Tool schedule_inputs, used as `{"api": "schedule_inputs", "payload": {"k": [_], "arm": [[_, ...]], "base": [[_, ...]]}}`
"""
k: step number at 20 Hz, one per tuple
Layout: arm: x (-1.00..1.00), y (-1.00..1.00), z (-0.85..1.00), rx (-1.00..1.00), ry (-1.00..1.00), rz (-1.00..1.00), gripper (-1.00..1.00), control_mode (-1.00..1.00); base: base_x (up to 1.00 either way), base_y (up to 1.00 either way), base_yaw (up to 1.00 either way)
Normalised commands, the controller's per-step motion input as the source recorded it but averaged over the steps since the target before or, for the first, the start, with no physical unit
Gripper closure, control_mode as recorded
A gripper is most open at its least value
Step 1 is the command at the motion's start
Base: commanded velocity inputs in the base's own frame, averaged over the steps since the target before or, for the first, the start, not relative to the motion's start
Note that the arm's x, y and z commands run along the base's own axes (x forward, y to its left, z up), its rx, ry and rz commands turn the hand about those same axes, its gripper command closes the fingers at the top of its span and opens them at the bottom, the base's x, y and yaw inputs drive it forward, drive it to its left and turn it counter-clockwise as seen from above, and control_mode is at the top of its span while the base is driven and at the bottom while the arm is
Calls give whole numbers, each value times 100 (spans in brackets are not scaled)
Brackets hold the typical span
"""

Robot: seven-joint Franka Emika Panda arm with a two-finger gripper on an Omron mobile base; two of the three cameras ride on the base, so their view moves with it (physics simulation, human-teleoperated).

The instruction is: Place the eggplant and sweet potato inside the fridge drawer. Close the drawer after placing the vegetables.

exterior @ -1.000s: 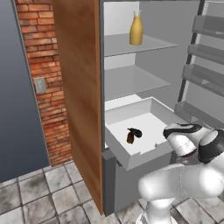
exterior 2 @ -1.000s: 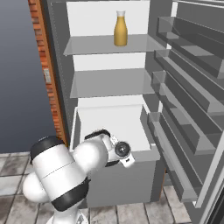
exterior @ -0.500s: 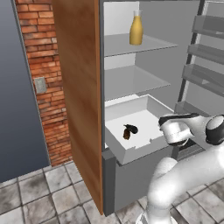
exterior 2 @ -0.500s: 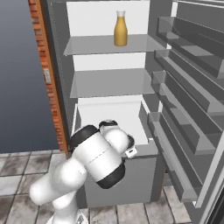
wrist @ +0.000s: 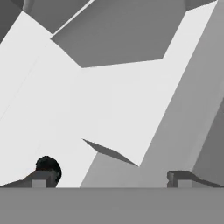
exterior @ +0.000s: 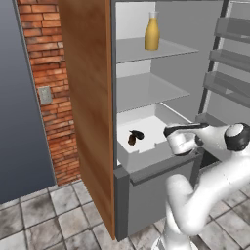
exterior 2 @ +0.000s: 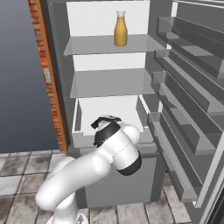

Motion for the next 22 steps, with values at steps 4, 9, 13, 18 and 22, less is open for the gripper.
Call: {"api": "schedule_inputs", "payload": {"k": [4,9,13,18,22], "arm": [[88,0,2,3,0,0,-100,-100],[86,0,10,3,0,0,-100,-100],[79,0,8,3,0,0,-100,-100],[83,0,11,3,2,0,-100,-100],[83,0,5,3,0,0,-100,-100]], "base": [[0,0,0],[0,0,0],[0,0,0],[0,0,0],[0,0,0]]}}
